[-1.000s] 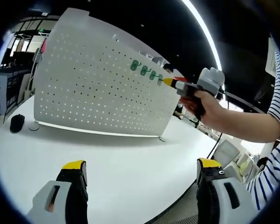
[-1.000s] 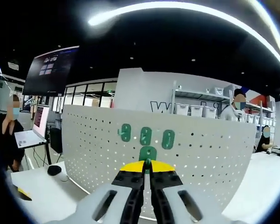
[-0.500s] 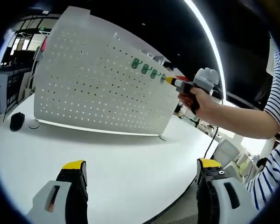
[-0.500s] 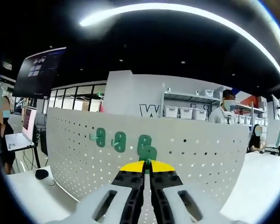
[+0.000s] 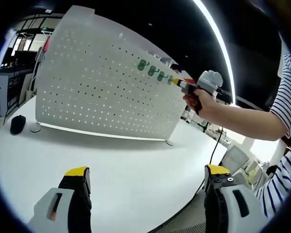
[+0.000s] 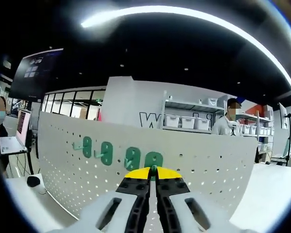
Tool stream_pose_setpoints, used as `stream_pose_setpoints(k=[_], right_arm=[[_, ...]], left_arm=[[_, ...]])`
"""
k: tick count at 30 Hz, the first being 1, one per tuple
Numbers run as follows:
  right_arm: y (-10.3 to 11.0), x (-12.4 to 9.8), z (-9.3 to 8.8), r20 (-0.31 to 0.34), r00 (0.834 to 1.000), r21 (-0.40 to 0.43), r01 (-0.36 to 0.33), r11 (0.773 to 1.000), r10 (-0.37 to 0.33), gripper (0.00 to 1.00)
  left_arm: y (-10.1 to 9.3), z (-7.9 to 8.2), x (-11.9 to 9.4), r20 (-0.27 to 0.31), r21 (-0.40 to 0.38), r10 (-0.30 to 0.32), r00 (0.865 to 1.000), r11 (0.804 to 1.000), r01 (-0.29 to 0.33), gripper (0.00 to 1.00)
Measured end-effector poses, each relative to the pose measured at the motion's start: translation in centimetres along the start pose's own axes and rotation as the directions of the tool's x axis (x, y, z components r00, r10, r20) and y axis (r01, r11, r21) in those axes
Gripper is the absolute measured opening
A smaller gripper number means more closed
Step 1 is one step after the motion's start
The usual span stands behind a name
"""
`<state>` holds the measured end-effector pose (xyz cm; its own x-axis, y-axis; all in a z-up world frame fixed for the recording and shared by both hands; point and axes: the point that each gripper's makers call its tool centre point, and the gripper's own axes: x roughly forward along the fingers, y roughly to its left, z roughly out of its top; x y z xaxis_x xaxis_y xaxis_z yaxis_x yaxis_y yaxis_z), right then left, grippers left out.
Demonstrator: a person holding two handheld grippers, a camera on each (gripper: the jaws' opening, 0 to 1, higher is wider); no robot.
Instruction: Insert the hook assembly into the mounting plate slot until the hook locks in place.
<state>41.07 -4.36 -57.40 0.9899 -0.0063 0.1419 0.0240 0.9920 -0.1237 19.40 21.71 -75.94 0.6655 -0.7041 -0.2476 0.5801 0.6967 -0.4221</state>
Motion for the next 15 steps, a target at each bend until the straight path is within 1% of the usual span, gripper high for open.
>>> stream_pose_setpoints(k=[4,15], right_arm=[[-0.6,0.4,0.0,0.013,1.000,0.002,0.015,1.000,-0.015,0.00],[-1.2,1.3,-0.2,0.034,0.999,-0.004,0.017,1.000,-0.017,0.00]], left_arm=[[0.0,0.0,0.0,-0.003,-0.001,0.001,1.000,1.000,-0.001,1.00],[0.3,-0.2,0.1,-0.013,0.004,0.015,1.000,1.000,-0.015,1.00]])
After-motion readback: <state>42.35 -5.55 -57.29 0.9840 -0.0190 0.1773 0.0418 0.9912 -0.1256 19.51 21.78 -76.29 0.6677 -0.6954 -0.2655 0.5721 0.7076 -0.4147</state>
